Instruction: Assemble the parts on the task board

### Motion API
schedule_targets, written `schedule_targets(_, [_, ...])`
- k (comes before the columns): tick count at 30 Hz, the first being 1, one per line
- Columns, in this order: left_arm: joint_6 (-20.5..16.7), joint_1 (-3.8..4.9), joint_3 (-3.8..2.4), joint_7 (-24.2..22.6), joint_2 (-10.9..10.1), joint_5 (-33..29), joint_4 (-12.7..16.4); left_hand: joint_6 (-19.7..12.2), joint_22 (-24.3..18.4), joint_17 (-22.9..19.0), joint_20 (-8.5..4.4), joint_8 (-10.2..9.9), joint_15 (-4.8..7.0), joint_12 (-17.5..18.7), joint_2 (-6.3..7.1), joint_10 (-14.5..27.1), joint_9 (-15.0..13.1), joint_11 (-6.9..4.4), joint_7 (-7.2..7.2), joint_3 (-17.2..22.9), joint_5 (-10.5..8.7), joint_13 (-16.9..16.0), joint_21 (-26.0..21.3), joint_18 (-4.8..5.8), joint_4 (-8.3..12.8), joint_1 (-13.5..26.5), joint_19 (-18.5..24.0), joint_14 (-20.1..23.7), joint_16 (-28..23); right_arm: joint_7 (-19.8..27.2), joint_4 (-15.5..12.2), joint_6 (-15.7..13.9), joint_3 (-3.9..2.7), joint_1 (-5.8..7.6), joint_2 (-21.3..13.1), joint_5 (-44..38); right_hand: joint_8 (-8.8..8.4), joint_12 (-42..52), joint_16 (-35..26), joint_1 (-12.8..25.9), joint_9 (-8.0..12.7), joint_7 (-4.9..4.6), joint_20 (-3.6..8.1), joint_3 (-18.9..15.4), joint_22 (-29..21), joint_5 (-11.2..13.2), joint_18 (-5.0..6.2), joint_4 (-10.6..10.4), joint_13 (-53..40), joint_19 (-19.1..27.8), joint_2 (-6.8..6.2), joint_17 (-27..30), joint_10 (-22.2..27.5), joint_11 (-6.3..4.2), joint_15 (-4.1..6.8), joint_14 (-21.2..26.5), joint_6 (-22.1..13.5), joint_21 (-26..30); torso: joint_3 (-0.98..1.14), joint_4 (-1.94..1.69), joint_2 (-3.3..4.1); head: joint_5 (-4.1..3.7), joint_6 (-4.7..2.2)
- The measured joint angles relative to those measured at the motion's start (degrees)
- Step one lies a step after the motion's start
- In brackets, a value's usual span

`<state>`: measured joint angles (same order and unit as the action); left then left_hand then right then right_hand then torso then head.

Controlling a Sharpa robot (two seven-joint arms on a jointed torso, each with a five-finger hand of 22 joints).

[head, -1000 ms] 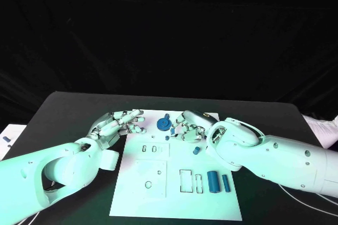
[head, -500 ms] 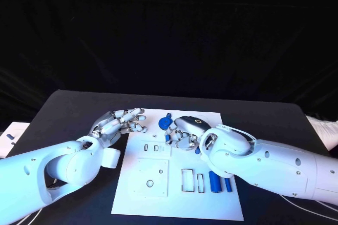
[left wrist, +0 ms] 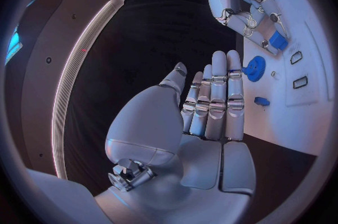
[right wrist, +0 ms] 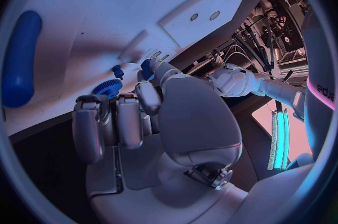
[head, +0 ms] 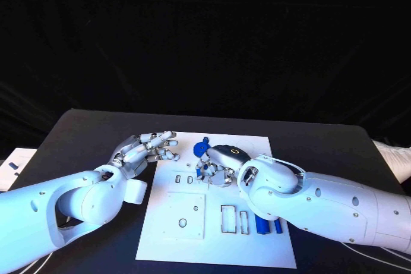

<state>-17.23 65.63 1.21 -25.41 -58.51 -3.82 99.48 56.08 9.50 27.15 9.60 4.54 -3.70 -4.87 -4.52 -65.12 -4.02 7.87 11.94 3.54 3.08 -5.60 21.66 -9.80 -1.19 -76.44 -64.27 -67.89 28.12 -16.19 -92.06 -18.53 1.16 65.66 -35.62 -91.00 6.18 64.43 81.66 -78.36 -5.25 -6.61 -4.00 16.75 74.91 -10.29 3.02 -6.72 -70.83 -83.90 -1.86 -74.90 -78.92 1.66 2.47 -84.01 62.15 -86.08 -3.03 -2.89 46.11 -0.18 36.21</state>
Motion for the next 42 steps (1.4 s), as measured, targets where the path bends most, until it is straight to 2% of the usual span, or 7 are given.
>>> schedule_targets(20, [0.18, 0.0, 0.0, 0.01, 0.19, -0.05, -0.2, 0.0, -0.01, 0.05, 0.0, 0.0, 0.0, 0.0, 0.0, 0.0, 0.0, 0.0, 0.0, 0.15, 0.0, 0.02, 0.0, 0.0, 0.15, 0.0, 0.0, 0.0, 0.0, -0.38, -0.02, 1.61, 0.09, -0.56, 0.54, -0.9, -0.45, -0.36, 0.0, 0.33, -0.01, 0.06, 0.0, -0.24, 0.04, 0.24, 0.01, -0.07, 0.08, 0.0, 0.27, -0.04, 0.01, 0.01, 0.0, 0.0, 0.08, 0.0, -0.03, 0.08, -0.03, 0.29, 0.19])
schedule_targets(31, [0.24, 0.0, 0.0, 0.02, 1.05, -0.06, -0.33, 0.0, -0.02, 0.04, 0.0, 0.0, 0.0, 0.0, 0.0, 0.0, 0.0, 0.0, 0.0, 0.15, 0.0, 0.02, 0.0, 0.0, 0.15, 0.0, 0.0, 0.0, 0.0, -0.6, -0.12, 2.26, 0.09, -0.55, 0.72, -1.55, -0.43, -1.11, -0.23, 1.17, -0.56, -0.23, -0.22, -0.41, 0.04, 0.24, 0.02, -0.22, 0.55, 0.22, -0.56, -0.03, 0.21, 0.21, 0.0, 0.0, -0.22, 0.0, 0.01, 0.09, -0.04, 0.41, 0.09])
schedule_targets(39, [0.27, 0.0, 0.0, 0.03, 1.1, -0.07, -0.33, 0.0, -0.02, 0.03, 0.0, 0.0, 0.0, 0.0, 0.0, 0.0, 0.0, 0.0, 0.0, 0.15, 0.0, 0.03, 0.0, 0.0, 0.15, 0.0, 0.0, 0.0, 0.0, -0.8, -0.18, 2.4, 0.13, -0.55, 0.79, -2.03, -0.96, -1.58, -0.23, 1.56, -0.43, -0.66, -0.14, -0.41, 0.03, 0.24, 0.01, -0.22, 0.81, 0.56, -0.93, -0.03, 0.61, 0.62, -0.01, 0.0, -0.89, 0.0, 0.01, 0.09, -0.03, 0.38, 0.2])
schedule_targets(42, [0.28, 0.0, 0.0, 0.04, 1.08, -0.07, -0.33, 0.0, -0.03, 0.03, 0.0, 0.0, 0.0, 0.0, 0.0, 0.0, 0.0, 0.0, 0.0, 0.15, 0.0, 0.03, 0.0, -0.01, 0.15, 0.0, 0.0, 0.0, 0.0, -0.9, -0.2, 2.44, 0.16, -0.55, 0.8, -2.2, -1.16, -1.58, -0.26, 1.56, -0.36, -0.68, -0.21, -0.41, 0.03, 0.24, 0.02, -0.22, 0.88, 0.63, -0.93, -0.02, 0.76, 0.47, -0.01, 0.0, -1.1, 0.0, 0.01, 0.09, -0.03, 0.38, 0.24])
